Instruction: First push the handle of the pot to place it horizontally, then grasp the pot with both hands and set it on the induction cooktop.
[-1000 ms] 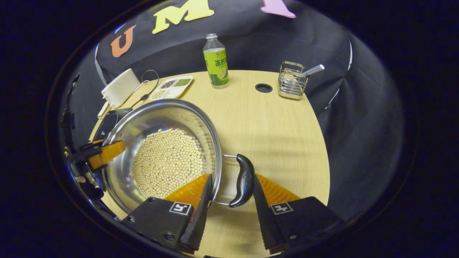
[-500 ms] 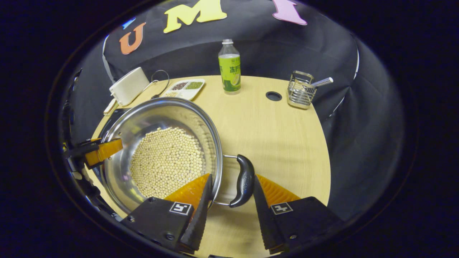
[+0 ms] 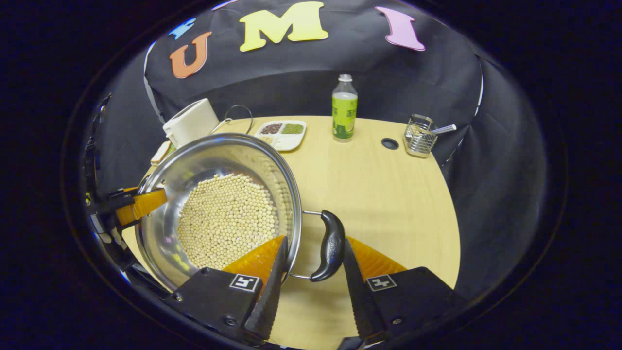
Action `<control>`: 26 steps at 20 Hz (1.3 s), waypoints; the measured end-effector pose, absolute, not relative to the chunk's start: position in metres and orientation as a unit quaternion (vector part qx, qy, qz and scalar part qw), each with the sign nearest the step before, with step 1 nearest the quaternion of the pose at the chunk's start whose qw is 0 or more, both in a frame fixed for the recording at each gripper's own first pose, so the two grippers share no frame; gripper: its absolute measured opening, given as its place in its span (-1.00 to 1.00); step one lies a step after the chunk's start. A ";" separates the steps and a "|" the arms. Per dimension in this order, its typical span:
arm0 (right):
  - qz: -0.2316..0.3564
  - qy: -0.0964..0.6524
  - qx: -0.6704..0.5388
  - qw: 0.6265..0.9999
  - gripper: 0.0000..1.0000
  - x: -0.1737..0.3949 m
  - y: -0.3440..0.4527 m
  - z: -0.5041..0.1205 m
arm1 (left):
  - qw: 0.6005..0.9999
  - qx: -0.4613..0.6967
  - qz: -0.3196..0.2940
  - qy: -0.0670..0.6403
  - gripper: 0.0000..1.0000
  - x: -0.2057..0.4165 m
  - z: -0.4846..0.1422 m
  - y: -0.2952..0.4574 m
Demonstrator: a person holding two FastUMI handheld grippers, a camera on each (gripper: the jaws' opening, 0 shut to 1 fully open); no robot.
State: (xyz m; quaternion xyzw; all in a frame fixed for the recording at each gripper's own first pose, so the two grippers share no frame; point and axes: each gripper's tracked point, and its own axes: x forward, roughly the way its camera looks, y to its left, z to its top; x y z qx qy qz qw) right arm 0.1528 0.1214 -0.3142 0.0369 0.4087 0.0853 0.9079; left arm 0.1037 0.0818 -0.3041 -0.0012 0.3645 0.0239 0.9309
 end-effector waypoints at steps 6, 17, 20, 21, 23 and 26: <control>0.090 0.405 0.029 0.910 0.28 0.150 0.189 -0.301 | 0.930 -0.018 0.041 0.364 0.22 0.089 -0.300 0.148; 0.097 0.431 0.023 0.897 0.28 0.170 0.286 -0.314 | 0.921 -0.022 0.052 0.386 0.22 0.096 -0.316 0.242; 0.098 0.434 0.017 0.895 0.28 0.181 0.302 -0.314 | 0.919 -0.029 0.055 0.389 0.22 0.103 -0.324 0.259; 0.097 0.435 0.015 0.895 0.28 0.183 0.305 -0.314 | 0.918 -0.031 0.055 0.391 0.22 0.104 -0.325 0.262; 0.095 0.439 0.014 0.894 0.28 0.185 0.310 -0.316 | 0.917 -0.031 0.054 0.393 0.22 0.109 -0.327 0.268; 0.092 0.447 0.015 0.890 0.28 0.188 0.312 -0.320 | 0.916 -0.030 0.051 0.396 0.22 0.115 -0.332 0.268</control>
